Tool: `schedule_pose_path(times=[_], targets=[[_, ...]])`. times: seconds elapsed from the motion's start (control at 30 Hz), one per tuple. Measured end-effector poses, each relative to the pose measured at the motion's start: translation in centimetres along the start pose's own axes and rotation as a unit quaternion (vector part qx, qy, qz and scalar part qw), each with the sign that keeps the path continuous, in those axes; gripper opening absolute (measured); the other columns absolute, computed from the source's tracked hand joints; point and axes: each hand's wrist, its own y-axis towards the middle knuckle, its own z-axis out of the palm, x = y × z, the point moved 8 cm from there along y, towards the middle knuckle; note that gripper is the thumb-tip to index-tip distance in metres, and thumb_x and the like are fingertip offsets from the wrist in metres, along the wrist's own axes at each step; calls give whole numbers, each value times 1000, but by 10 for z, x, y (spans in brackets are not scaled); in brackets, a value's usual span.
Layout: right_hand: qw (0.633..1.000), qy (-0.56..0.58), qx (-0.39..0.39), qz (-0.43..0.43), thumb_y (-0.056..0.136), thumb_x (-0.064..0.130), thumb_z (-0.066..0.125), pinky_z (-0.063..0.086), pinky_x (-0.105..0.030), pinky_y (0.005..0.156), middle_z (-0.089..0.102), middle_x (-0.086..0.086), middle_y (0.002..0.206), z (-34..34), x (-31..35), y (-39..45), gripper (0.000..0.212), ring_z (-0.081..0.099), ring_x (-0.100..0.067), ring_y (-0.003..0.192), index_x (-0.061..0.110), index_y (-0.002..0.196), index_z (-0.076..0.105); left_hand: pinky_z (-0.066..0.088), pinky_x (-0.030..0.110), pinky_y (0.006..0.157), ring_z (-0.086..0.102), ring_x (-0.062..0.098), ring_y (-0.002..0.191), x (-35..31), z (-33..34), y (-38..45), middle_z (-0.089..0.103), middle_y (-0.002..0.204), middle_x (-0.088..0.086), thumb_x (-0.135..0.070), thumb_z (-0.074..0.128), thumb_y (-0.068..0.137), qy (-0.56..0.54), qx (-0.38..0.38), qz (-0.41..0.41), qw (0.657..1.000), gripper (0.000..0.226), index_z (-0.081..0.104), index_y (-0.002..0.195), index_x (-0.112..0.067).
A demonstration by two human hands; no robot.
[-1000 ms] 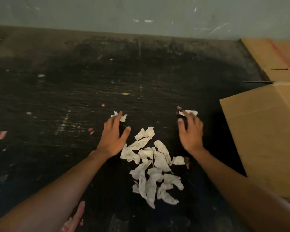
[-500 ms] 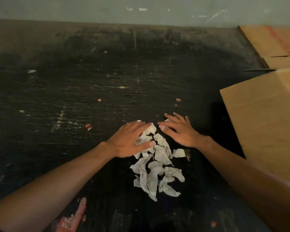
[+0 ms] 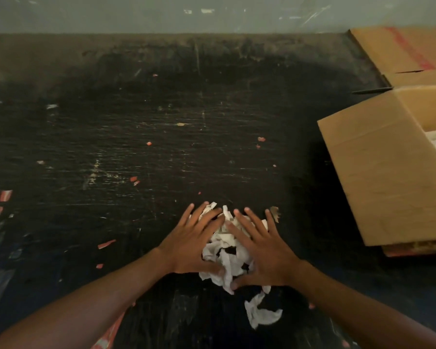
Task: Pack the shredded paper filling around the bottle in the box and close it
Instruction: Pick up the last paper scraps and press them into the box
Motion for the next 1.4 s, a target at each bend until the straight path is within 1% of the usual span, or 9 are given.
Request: schedule_pose_path(times=[0.1,0.2,0.37,0.47,0.57,0.73,0.9,1.1,1.4], targets=[[1000,7,-17,13,70,95,30,-6,-59,117,-4,1,166,3,6,-3,110,-12,-23,150,34,156,2,0,46,121,2,22,151,-2,-5,-7,21,160,-2,-86,38,79,-51,-64,-2,997,98,22,154,-25],[997,37,-58,21,86,78,37,15,-56,117,26,0,159,-1,7,-4,72,14,-25,148,35,144,36,29,47,113,33,26,138,-5,-8,-13,44,143,1,-63,55,86,-47,-122,-1,991,63,45,136,-26],[988,28,-146,-39,87,42,51,48,-37,78,59,-2,117,-8,15,-12,22,52,-23,104,29,101,61,47,39,81,53,27,102,-8,-5,-16,59,117,5,-33,75,75,-18,-144,-12,989,50,52,116,-18],[983,42,-176,-41,85,34,55,49,-30,63,62,-2,94,-11,12,-12,18,55,-17,81,21,92,64,55,41,83,63,29,97,-6,-9,-21,65,110,9,-24,86,63,-25,-155,-32,987,61,54,114,-13],[969,129,-211,1,86,25,57,48,-30,56,59,1,77,-17,-3,-12,10,55,-14,67,18,80,61,54,37,65,69,31,79,3,-18,-26,69,94,13,-19,88,63,-77,-182,-83,977,52,60,105,-7],[911,329,-207,137,91,11,59,33,-10,59,49,15,71,-47,-31,-9,24,53,3,71,27,75,51,52,41,68,68,31,80,24,-30,-28,70,93,13,-21,72,85,-156,-190,-206,947,35,56,112,-5],[954,180,-206,-119,92,27,54,49,-19,61,56,3,108,-71,38,-54,13,56,-6,75,17,89,62,52,45,77,67,32,88,31,-28,-40,69,101,14,-17,63,89,-179,-177,-238,938,38,53,125,-7],[942,41,-38,-330,89,34,52,49,-29,49,55,-5,138,10,80,-97,12,64,-17,84,23,93,53,52,46,72,66,35,80,33,-27,-52,69,91,14,-19,58,90,-170,-184,-262,932,36,55,123,-7],[942,8,-74,-327,83,34,68,30,-24,42,57,-1,81,26,69,-91,25,53,-14,57,21,90,47,53,50,77,67,36,86,18,-10,-72,70,96,14,-19,59,90,-153,-143,-303,930,35,53,123,-8]])
